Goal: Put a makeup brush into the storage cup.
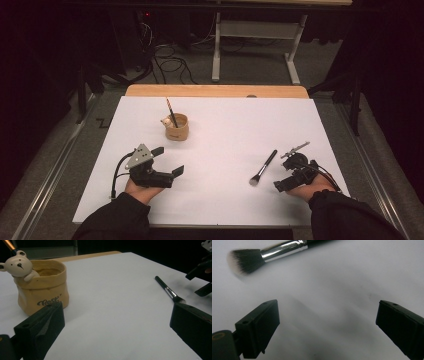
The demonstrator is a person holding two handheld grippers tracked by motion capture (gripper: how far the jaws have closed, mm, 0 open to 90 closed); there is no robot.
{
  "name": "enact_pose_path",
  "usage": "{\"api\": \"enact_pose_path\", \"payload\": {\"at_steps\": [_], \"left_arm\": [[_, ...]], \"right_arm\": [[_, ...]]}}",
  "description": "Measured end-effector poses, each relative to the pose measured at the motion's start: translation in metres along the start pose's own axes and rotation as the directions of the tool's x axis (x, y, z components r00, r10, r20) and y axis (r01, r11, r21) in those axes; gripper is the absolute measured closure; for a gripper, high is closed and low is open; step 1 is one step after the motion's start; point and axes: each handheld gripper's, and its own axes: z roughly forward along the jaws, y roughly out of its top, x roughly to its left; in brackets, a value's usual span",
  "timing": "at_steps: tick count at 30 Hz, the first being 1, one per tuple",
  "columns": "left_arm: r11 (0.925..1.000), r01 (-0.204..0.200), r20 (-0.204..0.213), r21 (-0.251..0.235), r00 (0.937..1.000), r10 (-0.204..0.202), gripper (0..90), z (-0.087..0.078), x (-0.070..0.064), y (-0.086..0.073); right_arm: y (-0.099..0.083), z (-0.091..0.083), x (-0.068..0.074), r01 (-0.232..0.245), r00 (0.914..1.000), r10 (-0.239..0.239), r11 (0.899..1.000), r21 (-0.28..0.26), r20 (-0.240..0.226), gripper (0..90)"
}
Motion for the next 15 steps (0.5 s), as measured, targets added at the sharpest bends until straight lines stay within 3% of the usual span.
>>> {"api": "enact_pose_path", "payload": {"at_steps": [6,15], "left_arm": [[1.0000,-0.003,-0.007,0.009,1.0000,0.003,0.4,0.001,0.001,0.000],[0.9999,-0.007,-0.006,0.010,1.0000,0.008,0.5,0.000,0.001,-0.001]], "right_arm": [[0.007,-0.004,-0.006,0.001,1.0000,-0.001,1.000,-0.001,-0.008,8.3],[0.032,0.000,0.005,0.017,0.9995,-0.017,1.000,-0.011,-0.028,9.1]]}}
